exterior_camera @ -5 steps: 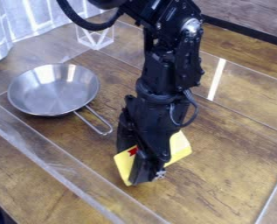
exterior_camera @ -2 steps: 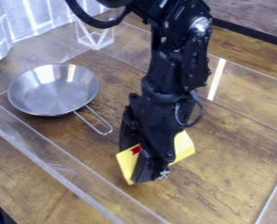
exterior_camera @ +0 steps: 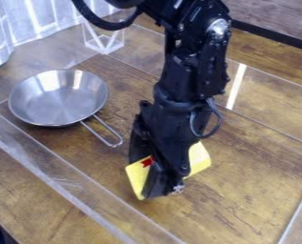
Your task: Put the yellow object in the silver pan
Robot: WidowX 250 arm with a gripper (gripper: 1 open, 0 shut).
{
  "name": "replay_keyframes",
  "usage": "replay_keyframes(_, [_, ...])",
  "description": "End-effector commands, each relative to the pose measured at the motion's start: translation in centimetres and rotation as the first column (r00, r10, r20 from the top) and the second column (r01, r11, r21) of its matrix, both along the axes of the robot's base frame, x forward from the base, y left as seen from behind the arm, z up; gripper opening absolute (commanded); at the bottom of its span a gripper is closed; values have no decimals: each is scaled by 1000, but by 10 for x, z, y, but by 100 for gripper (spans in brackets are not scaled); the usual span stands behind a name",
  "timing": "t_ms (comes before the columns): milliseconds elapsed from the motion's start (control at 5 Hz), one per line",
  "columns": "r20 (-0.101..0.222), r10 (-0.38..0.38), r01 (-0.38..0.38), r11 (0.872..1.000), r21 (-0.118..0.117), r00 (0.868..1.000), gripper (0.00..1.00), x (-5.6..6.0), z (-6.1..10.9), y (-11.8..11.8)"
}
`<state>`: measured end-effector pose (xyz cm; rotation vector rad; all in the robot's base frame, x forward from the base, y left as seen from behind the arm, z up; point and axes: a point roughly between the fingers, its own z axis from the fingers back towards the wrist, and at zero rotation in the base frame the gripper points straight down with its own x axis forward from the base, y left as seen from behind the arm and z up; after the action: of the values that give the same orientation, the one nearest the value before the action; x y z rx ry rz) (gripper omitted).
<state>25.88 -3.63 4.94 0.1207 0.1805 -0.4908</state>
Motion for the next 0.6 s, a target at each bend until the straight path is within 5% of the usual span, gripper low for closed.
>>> replay_keyframes(0, [100, -20, 21, 1000, -11, 995, 0, 12, 25, -7])
replay_keyframes(400, [108, -24, 24, 1000, 1, 994, 0, 14, 27, -7])
